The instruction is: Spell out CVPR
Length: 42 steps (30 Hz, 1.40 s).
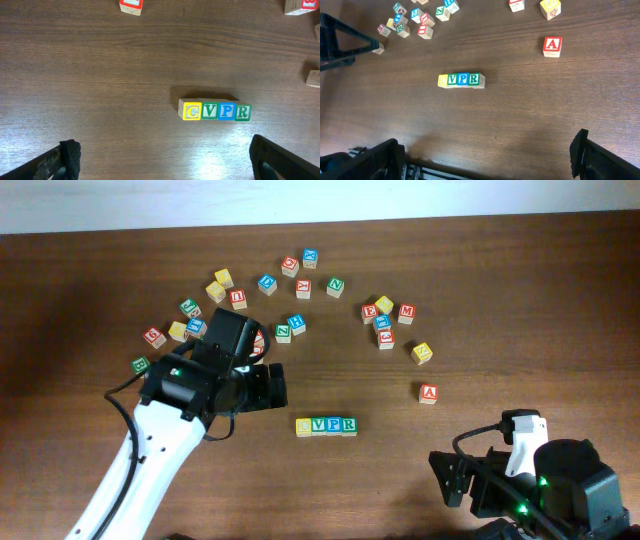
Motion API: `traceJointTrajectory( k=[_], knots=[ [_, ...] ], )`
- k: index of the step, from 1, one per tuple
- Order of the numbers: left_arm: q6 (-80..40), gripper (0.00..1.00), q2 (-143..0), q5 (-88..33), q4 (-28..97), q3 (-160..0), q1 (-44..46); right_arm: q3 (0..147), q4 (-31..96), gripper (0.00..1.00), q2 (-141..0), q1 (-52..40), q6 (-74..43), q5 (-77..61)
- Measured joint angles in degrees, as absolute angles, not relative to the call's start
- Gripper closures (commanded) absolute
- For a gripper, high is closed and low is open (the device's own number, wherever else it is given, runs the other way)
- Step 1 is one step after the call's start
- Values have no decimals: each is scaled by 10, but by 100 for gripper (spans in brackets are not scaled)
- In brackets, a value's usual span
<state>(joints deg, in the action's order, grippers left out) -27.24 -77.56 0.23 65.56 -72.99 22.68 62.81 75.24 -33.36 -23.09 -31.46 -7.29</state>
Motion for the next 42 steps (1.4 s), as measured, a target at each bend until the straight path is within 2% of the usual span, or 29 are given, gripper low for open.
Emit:
traceJointTrajectory(
  k=[9, 17, 20, 24, 31, 38, 42],
  knots=[
    [-272, 1, -776, 2, 656, -730, 227, 628, 752, 2, -324, -204, -315, -73],
    [-272, 1, -776, 2, 656, -730, 227, 628, 759, 1, -292, -86, -312, -46],
    [-272, 1, -776, 2, 656, -730, 227, 618, 725, 2, -263, -41, -271, -28],
    [-272, 1, -776, 2, 655, -730, 227, 604, 742, 2, -237, -14, -245, -22],
    [-272, 1, -776, 2, 656, -730, 227, 537, 645, 2, -180, -8, -178, 9],
    [-272, 1, -776, 0, 656, -730, 227, 331, 414, 2, -90, -3, -96, 13],
    [-272, 1, -776, 0, 656, -730, 227, 260, 338, 2, -44, -3, -33, 11]
  ],
)
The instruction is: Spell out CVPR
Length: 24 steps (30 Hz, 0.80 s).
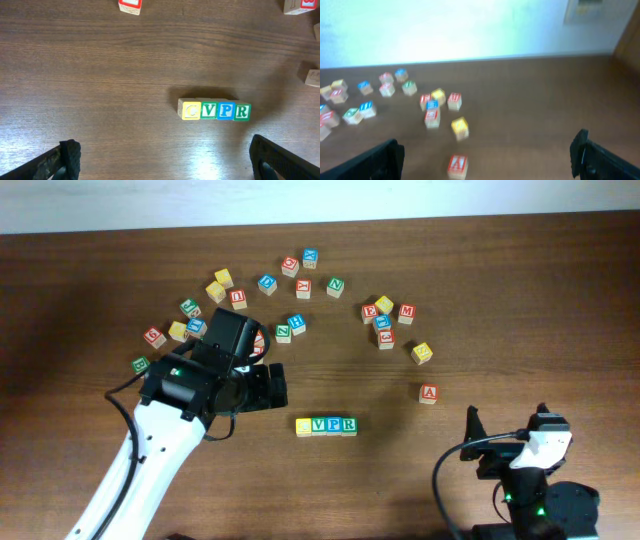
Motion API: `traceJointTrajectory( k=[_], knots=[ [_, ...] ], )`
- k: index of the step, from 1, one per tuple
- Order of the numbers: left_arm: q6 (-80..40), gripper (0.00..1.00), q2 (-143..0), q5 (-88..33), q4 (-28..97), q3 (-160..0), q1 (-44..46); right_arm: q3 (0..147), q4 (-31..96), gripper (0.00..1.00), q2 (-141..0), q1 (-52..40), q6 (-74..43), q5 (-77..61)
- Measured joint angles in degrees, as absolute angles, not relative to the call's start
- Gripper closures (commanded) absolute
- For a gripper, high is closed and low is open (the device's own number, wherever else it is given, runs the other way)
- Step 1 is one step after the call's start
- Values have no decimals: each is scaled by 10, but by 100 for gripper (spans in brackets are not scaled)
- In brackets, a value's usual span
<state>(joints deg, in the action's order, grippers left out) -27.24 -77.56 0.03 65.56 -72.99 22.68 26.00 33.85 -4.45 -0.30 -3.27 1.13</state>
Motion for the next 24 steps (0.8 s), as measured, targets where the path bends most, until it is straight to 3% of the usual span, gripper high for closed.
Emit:
traceJointTrajectory(
  k=[24],
  knots=[
    [-272, 1, -776, 0, 656, -730, 227, 20, -13, 2, -9, -3, 25, 9]
  ],
)
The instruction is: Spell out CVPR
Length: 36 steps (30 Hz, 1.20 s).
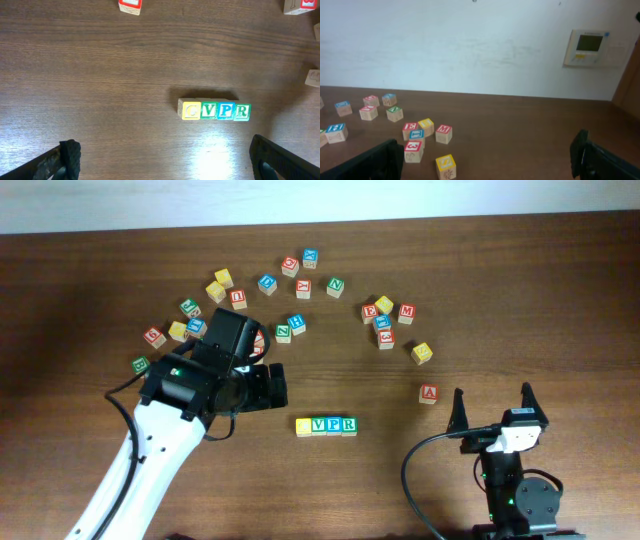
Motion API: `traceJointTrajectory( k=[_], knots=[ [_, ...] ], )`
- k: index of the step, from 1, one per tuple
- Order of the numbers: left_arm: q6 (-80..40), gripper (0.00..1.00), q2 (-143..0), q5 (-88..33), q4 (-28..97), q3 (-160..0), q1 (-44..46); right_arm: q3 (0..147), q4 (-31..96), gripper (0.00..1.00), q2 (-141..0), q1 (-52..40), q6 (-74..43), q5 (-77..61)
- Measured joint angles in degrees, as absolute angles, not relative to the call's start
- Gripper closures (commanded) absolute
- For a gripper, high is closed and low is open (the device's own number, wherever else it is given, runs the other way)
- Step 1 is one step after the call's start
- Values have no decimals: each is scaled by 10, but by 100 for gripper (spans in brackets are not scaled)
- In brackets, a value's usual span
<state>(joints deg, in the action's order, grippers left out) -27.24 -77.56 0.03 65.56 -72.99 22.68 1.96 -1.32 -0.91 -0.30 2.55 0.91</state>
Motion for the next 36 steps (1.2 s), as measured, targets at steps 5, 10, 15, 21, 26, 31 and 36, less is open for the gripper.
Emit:
traceJointTrajectory(
  k=[5, 10, 15, 21, 26, 31, 36],
  knots=[
    [-272, 0, -776, 0, 656, -730, 227, 7, -4, 2, -9, -3, 26, 2],
    [-272, 1, -776, 0, 656, -730, 227, 6, 43, 2, -8, -3, 27, -2],
    [-272, 1, -776, 0, 656, -730, 227, 6, 43, 2, -8, -3, 28, -3],
    [-272, 1, -776, 0, 656, -730, 227, 6, 43, 2, -8, -3, 28, -3],
    [-272, 1, -776, 0, 656, -730, 227, 6, 43, 2, -8, -3, 28, -3],
    [-272, 1, -776, 0, 656, -730, 227, 6, 43, 2, -8, -3, 28, -3],
    [-272, 1, -776, 0, 656, -730, 227, 6, 43, 2, -8, -3, 28, -3]
  ],
)
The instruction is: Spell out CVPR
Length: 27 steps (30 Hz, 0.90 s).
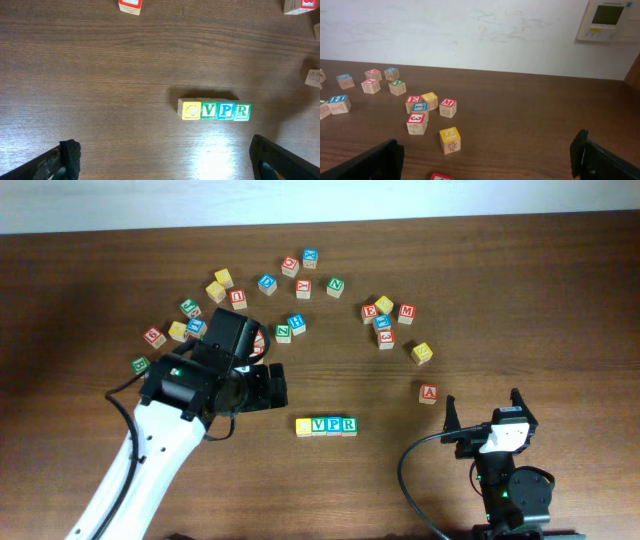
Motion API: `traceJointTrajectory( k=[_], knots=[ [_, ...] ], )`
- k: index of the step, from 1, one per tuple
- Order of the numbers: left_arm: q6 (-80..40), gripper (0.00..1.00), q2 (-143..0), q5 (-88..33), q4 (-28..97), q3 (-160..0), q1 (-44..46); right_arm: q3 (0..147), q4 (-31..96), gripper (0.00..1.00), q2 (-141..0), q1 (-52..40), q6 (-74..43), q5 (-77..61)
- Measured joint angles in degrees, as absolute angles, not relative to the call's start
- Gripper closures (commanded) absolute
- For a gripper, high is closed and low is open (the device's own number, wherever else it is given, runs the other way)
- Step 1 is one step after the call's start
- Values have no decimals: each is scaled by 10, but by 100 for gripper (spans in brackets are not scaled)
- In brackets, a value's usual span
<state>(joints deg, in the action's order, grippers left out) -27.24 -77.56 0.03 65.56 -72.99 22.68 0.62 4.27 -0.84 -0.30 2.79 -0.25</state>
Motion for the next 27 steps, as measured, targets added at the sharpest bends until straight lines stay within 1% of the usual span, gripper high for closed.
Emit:
traceJointTrajectory(
  k=[23, 27],
  knots=[
    [-272, 1, -776, 0, 656, -730, 227, 6, 43, 2, -8, -3, 28, -3],
    [-272, 1, -758, 0, 656, -730, 226, 6, 43, 2, -8, -3, 28, -3]
  ],
)
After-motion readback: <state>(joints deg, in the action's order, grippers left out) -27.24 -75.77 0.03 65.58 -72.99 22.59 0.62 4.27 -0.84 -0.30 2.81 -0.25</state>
